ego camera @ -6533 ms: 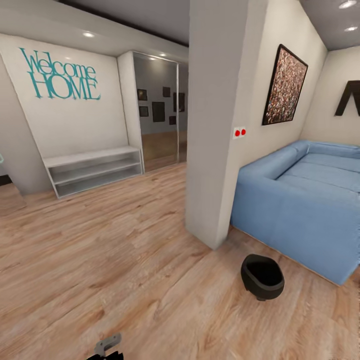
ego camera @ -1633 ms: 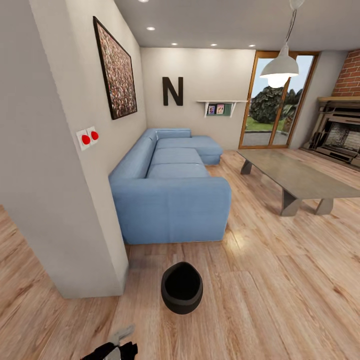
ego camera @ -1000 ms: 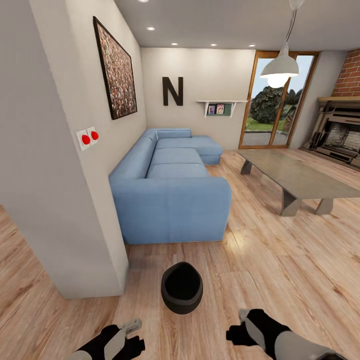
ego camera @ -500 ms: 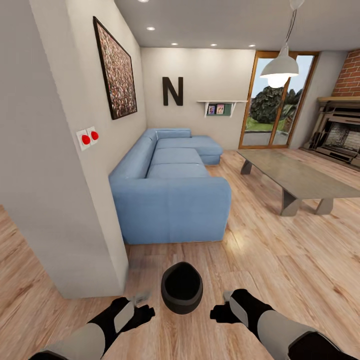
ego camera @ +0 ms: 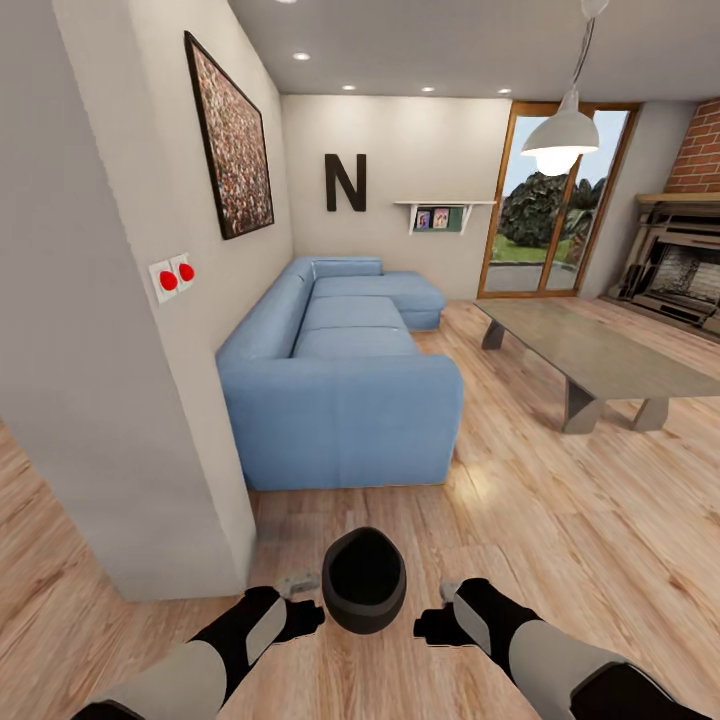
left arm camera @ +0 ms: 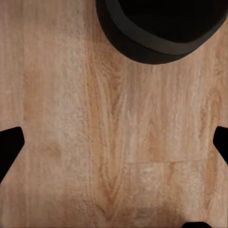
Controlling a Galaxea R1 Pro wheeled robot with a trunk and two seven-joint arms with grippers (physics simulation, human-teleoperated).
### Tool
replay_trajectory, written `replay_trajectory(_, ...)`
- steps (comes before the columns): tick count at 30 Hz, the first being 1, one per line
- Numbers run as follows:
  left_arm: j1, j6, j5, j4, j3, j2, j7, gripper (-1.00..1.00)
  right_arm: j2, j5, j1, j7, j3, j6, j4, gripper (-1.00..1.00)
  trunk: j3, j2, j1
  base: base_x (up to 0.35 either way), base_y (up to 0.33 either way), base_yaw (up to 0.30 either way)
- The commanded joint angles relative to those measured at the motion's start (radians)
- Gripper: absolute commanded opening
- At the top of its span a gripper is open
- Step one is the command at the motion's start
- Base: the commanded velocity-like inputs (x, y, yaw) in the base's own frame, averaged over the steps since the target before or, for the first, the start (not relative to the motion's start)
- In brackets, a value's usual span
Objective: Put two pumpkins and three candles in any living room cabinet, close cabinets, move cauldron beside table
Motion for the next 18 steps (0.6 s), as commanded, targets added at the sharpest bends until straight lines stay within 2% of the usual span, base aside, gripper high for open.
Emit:
replay_trajectory(1,0.0,0.004,0.01,-0.002,-0.008,-0.004,0.008,1.0,0.0,-0.005,-0.001,0.001,0.008,-0.006,0.0,1.0,-0.001,0.0,0.0,0.281,0.0,0.0)
replay_trajectory(7,0.0,0.004,0.007,-0.002,-0.011,-0.016,0.008,1.0,0.0,-0.004,0.0,0.001,0.011,-0.055,0.0,1.0,-0.001,0.0,0.0,0.319,0.0,0.0)
replay_trajectory(18,0.0,0.004,0.005,-0.002,-0.011,-0.019,0.006,1.0,0.001,-0.004,0.002,0.001,0.013,-0.066,0.001,1.0,-0.001,0.0,0.0,0.336,0.0,0.015)
